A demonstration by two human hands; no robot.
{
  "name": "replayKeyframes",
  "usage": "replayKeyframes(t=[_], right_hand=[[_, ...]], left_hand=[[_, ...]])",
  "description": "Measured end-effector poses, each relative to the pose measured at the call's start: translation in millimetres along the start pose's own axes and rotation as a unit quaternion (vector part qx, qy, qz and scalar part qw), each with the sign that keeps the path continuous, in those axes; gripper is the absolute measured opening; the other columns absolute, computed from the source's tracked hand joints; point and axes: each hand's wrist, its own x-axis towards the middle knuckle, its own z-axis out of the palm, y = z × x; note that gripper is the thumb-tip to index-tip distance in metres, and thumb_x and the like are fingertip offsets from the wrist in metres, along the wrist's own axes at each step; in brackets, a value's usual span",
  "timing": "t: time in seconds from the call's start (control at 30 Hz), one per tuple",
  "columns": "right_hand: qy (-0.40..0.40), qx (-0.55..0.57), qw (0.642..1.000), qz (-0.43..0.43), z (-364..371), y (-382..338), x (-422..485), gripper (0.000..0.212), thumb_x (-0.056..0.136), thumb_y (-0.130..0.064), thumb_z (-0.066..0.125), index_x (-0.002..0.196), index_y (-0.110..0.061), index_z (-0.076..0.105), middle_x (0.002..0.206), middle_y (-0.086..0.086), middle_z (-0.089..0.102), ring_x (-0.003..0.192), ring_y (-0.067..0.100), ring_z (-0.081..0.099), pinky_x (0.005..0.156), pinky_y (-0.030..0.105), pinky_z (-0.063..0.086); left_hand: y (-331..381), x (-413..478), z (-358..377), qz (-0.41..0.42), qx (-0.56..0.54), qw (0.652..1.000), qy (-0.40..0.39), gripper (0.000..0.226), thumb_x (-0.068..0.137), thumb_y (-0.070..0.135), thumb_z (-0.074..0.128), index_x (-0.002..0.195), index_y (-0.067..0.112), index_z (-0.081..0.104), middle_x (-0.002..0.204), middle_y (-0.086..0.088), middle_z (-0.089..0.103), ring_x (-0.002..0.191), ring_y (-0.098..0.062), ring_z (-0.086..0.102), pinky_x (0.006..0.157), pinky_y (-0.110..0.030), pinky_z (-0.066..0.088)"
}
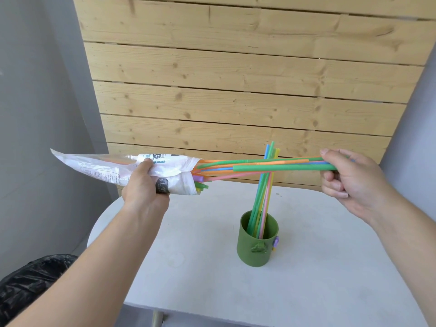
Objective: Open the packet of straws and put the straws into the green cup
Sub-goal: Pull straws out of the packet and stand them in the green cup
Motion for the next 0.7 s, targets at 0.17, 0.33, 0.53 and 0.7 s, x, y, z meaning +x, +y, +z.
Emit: replayKeyframes(t=[0.17, 0.33, 0.53, 0.7], right_hand=[[0.01, -0.001, 1.0, 0.016, -12, 5, 3, 0.024, 0.098, -0.017, 0.057, 0.076, -0.014, 0.047, 0.052, 0.002, 0.04, 0.035, 0.009, 0.028, 0.033, 0.016, 0.018], [0.026, -0.007, 0.999, 0.017, -28, 4, 1, 0.025, 0.099, -0.017, 0.056, 0.076, -0.014, 0.046, 0.056, 0.004, 0.038, 0.035, 0.009, 0.027, 0.031, 0.016, 0.019], [0.032, -0.022, 0.999, 0.015, -38, 5, 1, 0.026, 0.099, -0.017, 0.055, 0.074, -0.013, 0.046, 0.058, 0.005, 0.037, 0.035, 0.008, 0.027, 0.031, 0.016, 0.019], [0.044, -0.036, 0.998, 0.007, -52, -1, 3, 0.017, 0.098, -0.018, 0.055, 0.084, -0.011, 0.048, 0.058, 0.004, 0.037, 0.035, 0.008, 0.027, 0.031, 0.016, 0.019]], left_hand=[[1, 1, -1, -0.003, -0.003, 1.0, -0.003, 0.049, 0.091, 0.012, 0.077, 0.136, 0.012, 0.06, 0.115, -0.006, 0.078, 0.094, -0.023, 0.08, 0.083, -0.049, 0.066], [-1, -3, 0, -0.006, -0.004, 1.0, -0.003, 0.046, 0.091, 0.011, 0.077, 0.134, 0.013, 0.06, 0.115, -0.006, 0.078, 0.095, -0.023, 0.08, 0.085, -0.048, 0.065], [-7, -8, 3, -0.013, 0.003, 1.0, -0.004, 0.036, 0.093, 0.01, 0.075, 0.126, 0.013, 0.061, 0.117, -0.007, 0.077, 0.101, -0.024, 0.079, 0.091, -0.048, 0.064], [-4, -7, 0, -0.006, 0.003, 1.0, 0.002, 0.035, 0.094, 0.009, 0.075, 0.125, 0.013, 0.06, 0.116, -0.007, 0.077, 0.098, -0.023, 0.079, 0.089, -0.047, 0.065]])
